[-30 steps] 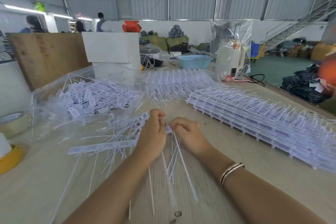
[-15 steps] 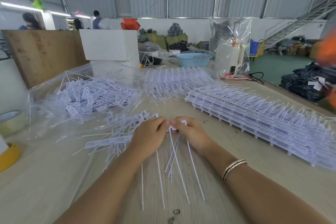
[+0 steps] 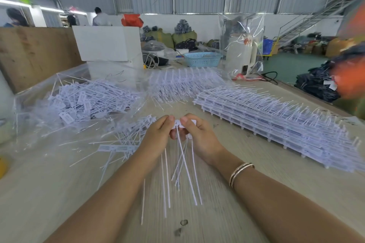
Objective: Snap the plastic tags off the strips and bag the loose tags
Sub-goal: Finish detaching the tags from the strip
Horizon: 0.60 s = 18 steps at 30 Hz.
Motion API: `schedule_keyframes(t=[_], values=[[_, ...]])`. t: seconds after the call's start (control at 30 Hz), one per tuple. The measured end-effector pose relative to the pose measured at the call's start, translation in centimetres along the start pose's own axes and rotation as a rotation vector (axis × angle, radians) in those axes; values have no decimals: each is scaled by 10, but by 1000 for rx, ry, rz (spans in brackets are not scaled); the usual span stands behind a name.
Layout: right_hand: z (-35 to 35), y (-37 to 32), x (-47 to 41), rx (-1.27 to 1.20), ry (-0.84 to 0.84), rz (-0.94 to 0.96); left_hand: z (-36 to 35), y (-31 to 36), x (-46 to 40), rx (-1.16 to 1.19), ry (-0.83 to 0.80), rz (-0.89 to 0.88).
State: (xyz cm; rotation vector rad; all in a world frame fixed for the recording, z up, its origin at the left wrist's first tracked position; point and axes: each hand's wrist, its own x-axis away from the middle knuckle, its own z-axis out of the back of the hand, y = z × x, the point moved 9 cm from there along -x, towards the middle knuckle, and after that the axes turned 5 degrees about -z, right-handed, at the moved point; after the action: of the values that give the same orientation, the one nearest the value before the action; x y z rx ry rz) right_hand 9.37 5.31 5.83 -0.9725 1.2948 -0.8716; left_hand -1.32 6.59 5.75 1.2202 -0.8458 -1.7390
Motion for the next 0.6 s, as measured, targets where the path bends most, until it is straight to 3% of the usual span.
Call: schedule_keyframes(t=[0.17,0.3,0.4,0.5,0.6], values=[[22,3,-2,-173,151,-38,16,-14,-4,248,119,138],[25,16,-4,176,192,-109,20,-1,-4,-96,93,-68],[30,20,-7,471,273,-176,13,2,-2,-187,43,-108],[41,12,-3,426,366,-129,12,6,0,-333,-2,-174],[29,0,1,303,264,-53,6,12,2,-511,-48,-259]])
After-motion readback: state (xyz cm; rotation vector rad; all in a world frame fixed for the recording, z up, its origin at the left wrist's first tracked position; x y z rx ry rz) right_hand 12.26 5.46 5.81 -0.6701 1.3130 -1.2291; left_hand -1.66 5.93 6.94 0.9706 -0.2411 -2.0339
